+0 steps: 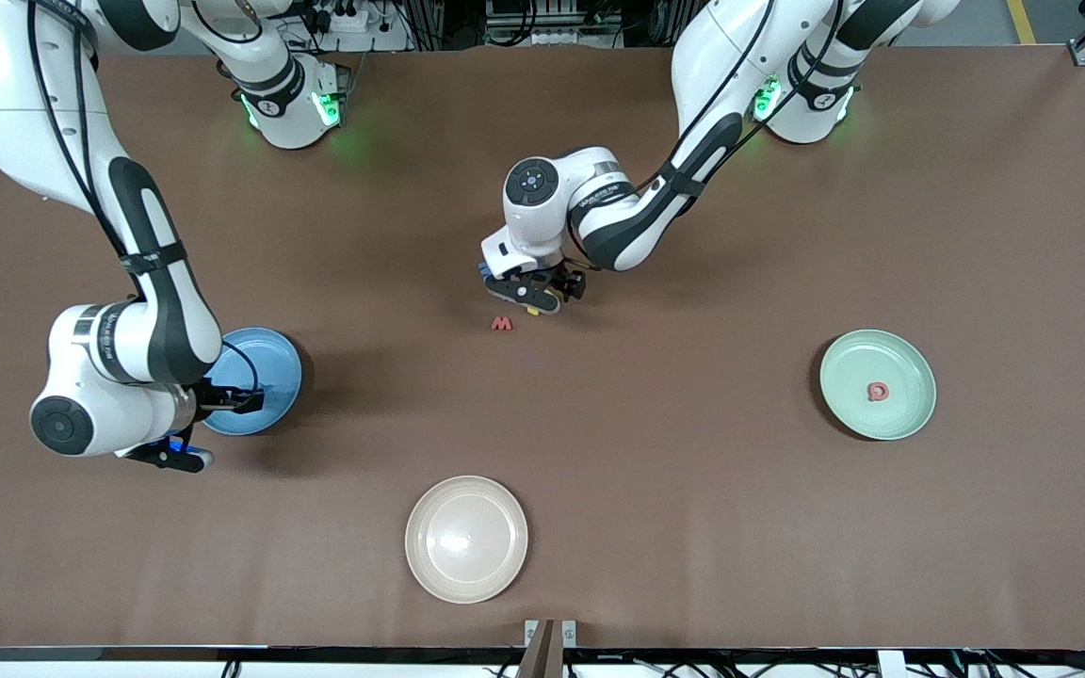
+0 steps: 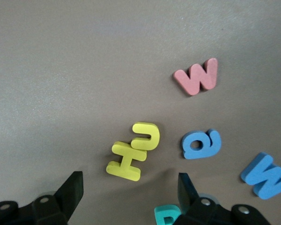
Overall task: Sort upper and lower case letters into plates
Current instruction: 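Release the E on the blue plate while the left gripper lowers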
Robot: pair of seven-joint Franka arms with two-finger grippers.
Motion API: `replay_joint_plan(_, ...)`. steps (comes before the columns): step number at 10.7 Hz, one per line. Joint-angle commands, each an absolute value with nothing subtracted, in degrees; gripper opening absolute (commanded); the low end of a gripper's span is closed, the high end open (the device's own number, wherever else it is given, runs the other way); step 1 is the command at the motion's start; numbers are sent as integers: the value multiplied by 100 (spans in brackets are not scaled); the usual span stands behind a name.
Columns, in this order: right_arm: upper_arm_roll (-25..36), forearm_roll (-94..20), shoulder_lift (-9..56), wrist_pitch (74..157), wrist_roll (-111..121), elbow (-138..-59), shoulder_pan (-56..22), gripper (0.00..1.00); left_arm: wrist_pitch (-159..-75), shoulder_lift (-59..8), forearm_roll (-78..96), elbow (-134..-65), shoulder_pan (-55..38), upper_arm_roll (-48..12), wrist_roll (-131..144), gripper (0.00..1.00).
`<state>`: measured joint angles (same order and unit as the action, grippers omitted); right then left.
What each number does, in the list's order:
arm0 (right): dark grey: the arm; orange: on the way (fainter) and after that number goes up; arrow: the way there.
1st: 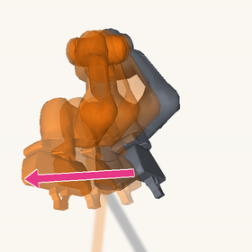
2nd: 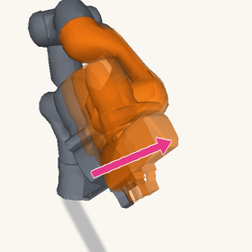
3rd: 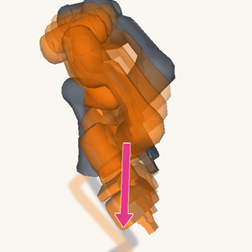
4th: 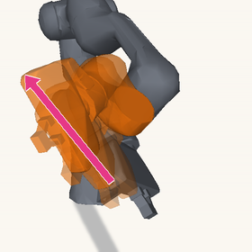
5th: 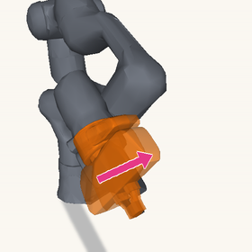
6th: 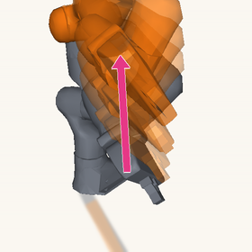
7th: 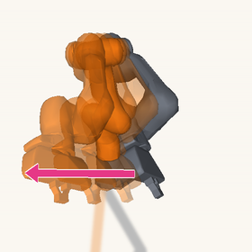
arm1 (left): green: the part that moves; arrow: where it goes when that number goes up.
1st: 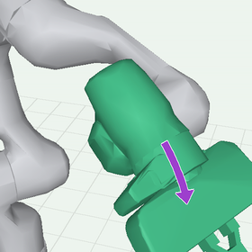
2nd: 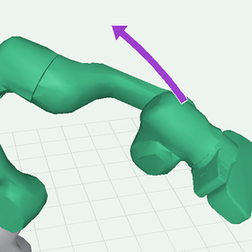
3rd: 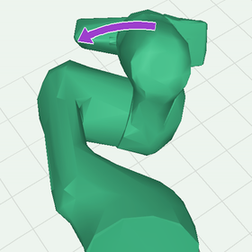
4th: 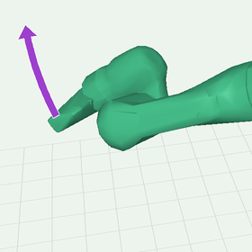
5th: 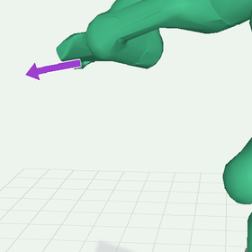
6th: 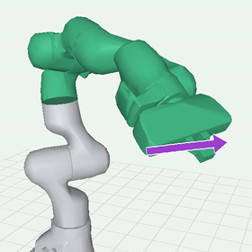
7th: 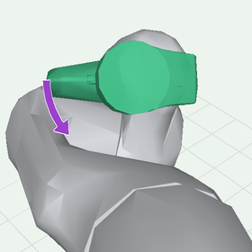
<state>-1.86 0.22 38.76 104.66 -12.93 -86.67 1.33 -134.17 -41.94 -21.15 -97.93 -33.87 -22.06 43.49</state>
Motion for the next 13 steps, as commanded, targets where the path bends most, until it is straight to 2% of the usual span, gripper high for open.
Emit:
replay_joint_plan(1, -264, 88, 3762, 10354, -1309, -8657, 36, 100, -13500, -4254, -2373, -9817, -3357, -2206, 4447, 89)
replay_joint_plan(3, -229, 114, 3762, 10354, -1213, -8509, 96, 100, -13500, -4263, -2391, -9817, -3340, -2197, 4421, 86)
replay_joint_plan(4, -237, 71, 3770, 10354, -1222, -8386, 236, 100, -13500, -4297, -2391, -9817, -3340, -2197, 4421, 82)
replay_joint_plan(7, -246, 27, 3753, 10328, -1230, -8096, 211, 100, -13500, -4359, -2391, -9782, -3331, -2188, 4403, 80)
replay_joint_plan(8, -237, 35, 3701, 10144, -1230, -8069, 228, 100, -13500, -4359, -2391, -9782, -3331, -2188, 4403, 76)
replay_joint_plan(10, -237, 45, 3709, 10020, -1222, -8068, 394, 100, -13500, -4359, -2391, -9774, -3331, -2188, 4395, 61)
replay_joint_plan(13, -264, -70, 3656, 9703, -1335, -7858, 203, 100, -13500, -4368, -2391, -9738, -3313, -2188, 4386, 59)
